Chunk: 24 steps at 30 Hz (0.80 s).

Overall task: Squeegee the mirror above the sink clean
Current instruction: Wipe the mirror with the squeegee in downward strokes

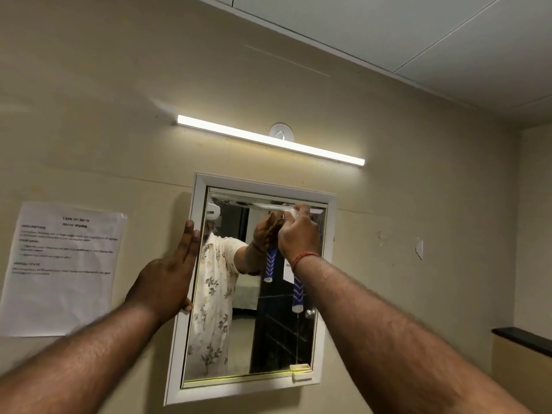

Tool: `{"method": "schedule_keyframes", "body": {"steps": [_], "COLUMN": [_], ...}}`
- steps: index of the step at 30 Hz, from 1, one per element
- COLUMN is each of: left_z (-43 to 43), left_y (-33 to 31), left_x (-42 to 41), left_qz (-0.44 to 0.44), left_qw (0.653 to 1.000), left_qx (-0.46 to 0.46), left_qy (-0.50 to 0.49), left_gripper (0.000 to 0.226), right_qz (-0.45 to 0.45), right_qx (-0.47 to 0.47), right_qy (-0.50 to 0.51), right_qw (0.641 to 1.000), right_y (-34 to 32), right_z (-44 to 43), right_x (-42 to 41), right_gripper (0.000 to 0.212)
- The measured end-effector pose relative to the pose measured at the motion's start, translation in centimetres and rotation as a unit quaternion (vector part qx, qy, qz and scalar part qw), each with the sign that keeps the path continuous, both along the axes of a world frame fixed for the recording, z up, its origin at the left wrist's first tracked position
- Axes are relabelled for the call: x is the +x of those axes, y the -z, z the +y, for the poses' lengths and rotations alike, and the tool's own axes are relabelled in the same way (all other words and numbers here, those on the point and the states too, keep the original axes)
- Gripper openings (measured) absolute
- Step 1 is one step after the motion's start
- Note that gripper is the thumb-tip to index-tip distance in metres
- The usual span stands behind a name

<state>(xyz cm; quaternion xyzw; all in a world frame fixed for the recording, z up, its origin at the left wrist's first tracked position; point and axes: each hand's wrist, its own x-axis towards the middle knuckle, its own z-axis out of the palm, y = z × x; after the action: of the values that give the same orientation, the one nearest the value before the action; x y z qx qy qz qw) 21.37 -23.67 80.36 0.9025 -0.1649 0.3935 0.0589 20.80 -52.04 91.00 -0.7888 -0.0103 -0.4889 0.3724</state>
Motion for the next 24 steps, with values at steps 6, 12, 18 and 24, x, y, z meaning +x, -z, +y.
{"method": "schedule_keyframes", "body": {"steps": [6, 12, 18, 24], "left_z": [0.2, 0.6, 0.4, 0.4], "left_y": [0.2, 0.8, 0.9, 0.7], "left_x": [0.5, 1.4, 1.4, 1.4], "left_qz": [0.001, 0.014, 0.013, 0.015], "left_qw": [1.0, 1.0, 1.0, 1.0], "left_qx": [-0.001, 0.007, 0.005, 0.001], "left_qy": [-0.003, -0.011, -0.004, -0.009], "left_gripper": [0.168, 0.176, 0.176, 0.177], "right_qz": [0.007, 0.005, -0.011, -0.022], "right_qx": [0.002, 0.024, 0.027, 0.009], "right_qy": [0.028, 0.024, 0.016, 0.02], "right_qw": [1.0, 0.999, 0.999, 1.0], "right_y": [-3.0, -3.0, -2.4, -2.0], "right_z": [-1.5, -1.5, -1.5, -1.7], "right_x": [2.1, 2.9, 2.9, 2.9], "right_gripper": [0.041, 0.039, 0.041, 0.04]}}
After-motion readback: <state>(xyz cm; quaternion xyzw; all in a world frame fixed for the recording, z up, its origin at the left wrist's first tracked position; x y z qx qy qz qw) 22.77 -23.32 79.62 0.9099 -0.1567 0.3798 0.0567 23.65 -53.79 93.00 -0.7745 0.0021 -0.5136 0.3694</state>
